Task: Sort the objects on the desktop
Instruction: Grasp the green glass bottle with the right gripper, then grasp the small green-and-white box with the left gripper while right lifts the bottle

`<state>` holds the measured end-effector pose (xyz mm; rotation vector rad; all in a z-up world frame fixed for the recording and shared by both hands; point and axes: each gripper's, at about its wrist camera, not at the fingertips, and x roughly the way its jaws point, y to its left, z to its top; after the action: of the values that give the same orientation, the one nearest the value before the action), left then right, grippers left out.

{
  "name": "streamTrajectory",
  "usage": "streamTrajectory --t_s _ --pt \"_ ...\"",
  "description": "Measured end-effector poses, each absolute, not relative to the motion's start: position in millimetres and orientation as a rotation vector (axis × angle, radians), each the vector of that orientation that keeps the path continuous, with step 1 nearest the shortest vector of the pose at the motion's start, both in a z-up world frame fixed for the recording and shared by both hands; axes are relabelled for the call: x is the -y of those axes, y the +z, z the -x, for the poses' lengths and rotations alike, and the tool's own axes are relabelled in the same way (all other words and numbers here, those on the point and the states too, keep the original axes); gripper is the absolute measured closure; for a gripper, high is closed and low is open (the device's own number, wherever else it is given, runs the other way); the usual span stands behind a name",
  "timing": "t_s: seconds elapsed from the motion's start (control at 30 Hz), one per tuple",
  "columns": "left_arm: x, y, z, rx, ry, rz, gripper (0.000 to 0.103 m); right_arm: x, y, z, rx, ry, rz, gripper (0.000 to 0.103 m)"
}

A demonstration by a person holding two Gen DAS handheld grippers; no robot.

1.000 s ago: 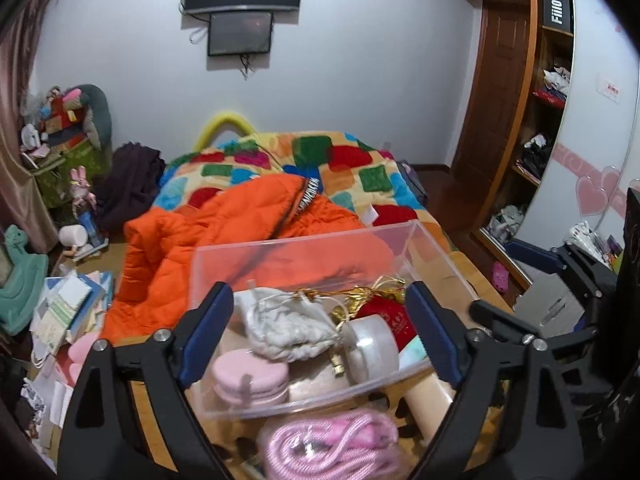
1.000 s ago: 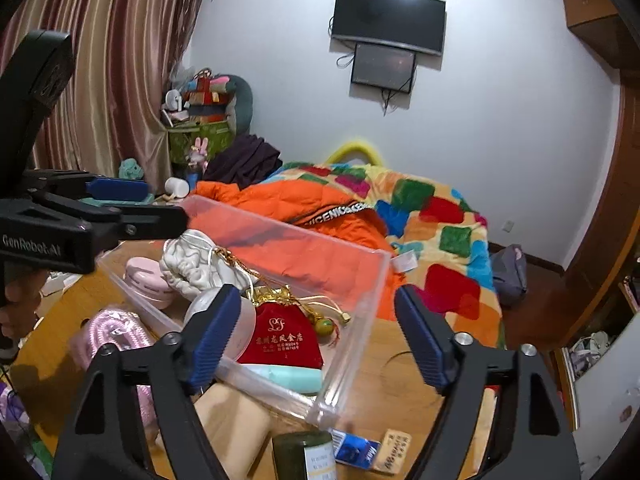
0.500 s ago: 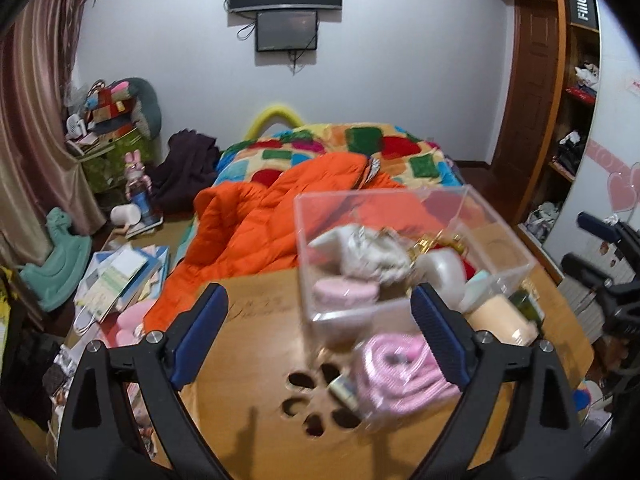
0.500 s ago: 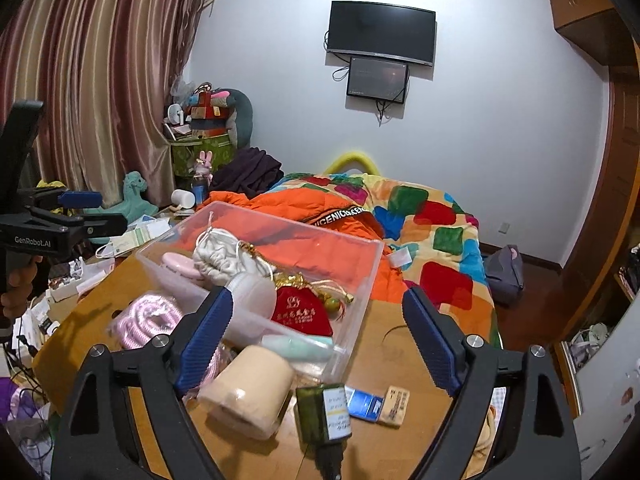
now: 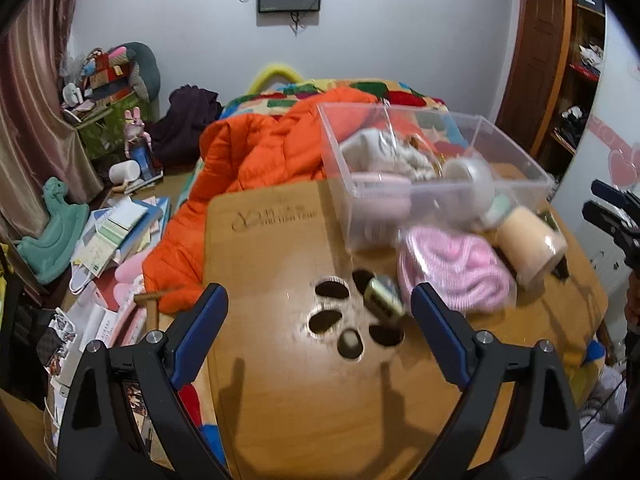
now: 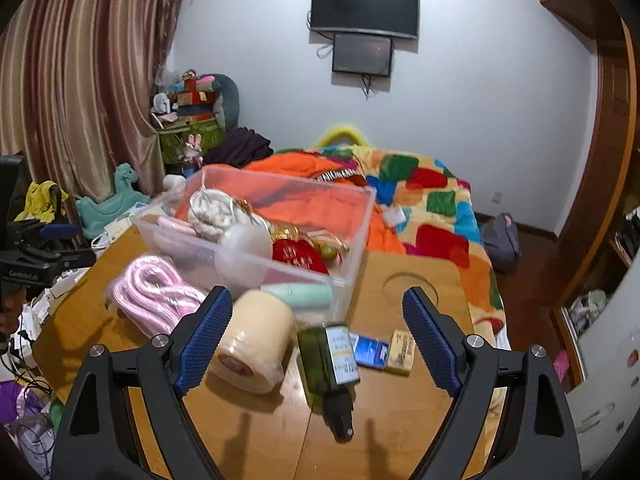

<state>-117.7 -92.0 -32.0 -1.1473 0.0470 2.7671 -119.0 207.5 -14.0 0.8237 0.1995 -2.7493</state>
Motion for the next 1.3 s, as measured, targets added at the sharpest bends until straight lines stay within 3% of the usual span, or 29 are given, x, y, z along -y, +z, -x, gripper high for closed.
streamTrajectory --t_s 0.5,0.63,0.87,1.3 --pt "54.5 -67.6 120.7 -0.26 2.652 1.149 0.01 -227.3 -52.6 114.4 -0.251 -2.759 -0.963 0.018" --pt "44.7 -66.9 125.0 -0.317 2.642 1.121 0.023 -232.3 -58.6 117.7 -0.265 -2.753 -0.966 0.018" --pt "42.6 -71.7 138.6 -0.311 2.616 1.14 0.032 -233.6 -67.4 129.3 -0.254 -2.69 -0.987 0.023" --pt "41.1 -74.1 146.1 -0.224 2.578 1.144 0.067 -226.3 -80.4 151.2 -0.187 -2.596 -1.047 0.051"
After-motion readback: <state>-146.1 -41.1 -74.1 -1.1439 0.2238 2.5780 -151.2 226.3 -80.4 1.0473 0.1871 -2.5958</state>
